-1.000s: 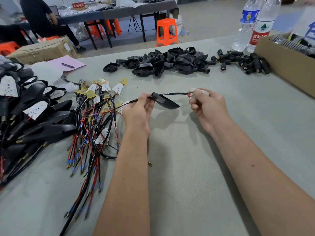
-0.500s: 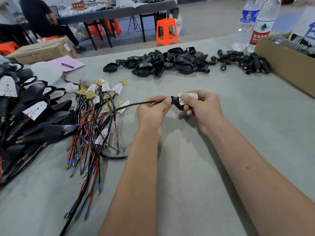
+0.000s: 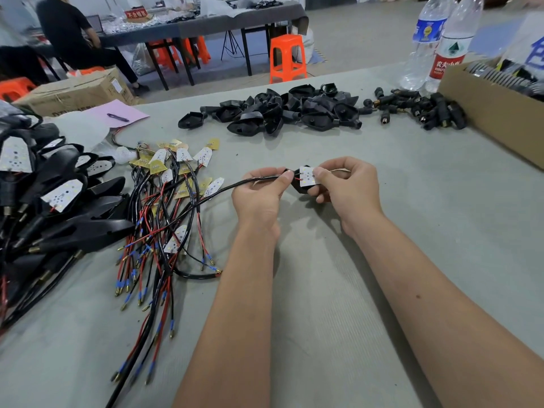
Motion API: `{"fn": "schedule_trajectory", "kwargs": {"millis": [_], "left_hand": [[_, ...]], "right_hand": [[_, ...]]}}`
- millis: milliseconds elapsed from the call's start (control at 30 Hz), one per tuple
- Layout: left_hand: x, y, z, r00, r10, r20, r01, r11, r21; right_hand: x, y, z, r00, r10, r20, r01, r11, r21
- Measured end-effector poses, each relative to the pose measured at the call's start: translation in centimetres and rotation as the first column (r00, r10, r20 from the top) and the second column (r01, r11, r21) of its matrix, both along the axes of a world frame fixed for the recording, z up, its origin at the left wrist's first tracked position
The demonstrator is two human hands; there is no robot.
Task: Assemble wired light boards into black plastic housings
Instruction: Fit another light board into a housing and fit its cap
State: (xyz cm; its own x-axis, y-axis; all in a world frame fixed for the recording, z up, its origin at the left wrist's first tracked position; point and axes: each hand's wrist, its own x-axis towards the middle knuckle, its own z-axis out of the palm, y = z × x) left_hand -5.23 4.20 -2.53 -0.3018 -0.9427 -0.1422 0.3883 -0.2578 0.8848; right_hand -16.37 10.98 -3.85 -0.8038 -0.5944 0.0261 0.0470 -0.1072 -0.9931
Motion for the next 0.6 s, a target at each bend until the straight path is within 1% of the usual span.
{"fn": "schedule_trajectory", "kwargs": {"millis": [67,200,333,433,533,600], "left_hand": [[0.06,-0.08,-0.02,1.0,0.01,-0.012,-0.01,1.0,0.005],[0.22,-0.23,0.14,0.998,-0.05,-0.035,0.051,0.999,0.012],[0.22,-0.2,0.09,0.997,-0.08,0.013,0.08,0.996,-0.035],[0.22,-0.25,-0.06,0.994,-0.089,0.061,0.093,0.993,-0.07],[0.33,-0.42,-0.25,0.994,-0.085,0.07,0.09,0.993,-0.075],[0.46,-0.59,-0.36,0.994,-0.091,0.058,0.095,0.993,-0.069]], "right_hand": [[0.02,-0.08,-0.13,1.0,-0.009,-0.023,0.01,1.0,0.021],[-0.01,-0.1,-0.17,0.998,-0.046,-0.047,0.046,0.999,0.02],[0.13,0.02,-0.12,0.991,-0.101,-0.084,0.102,0.995,0.008],[0.24,0.21,0.03,0.988,-0.133,-0.082,0.133,0.991,-0.009],[0.43,0.35,0.31,0.989,-0.133,-0.07,0.133,0.991,-0.009],[0.53,0.42,0.34,0.984,-0.15,-0.099,0.152,0.988,0.011]]}}
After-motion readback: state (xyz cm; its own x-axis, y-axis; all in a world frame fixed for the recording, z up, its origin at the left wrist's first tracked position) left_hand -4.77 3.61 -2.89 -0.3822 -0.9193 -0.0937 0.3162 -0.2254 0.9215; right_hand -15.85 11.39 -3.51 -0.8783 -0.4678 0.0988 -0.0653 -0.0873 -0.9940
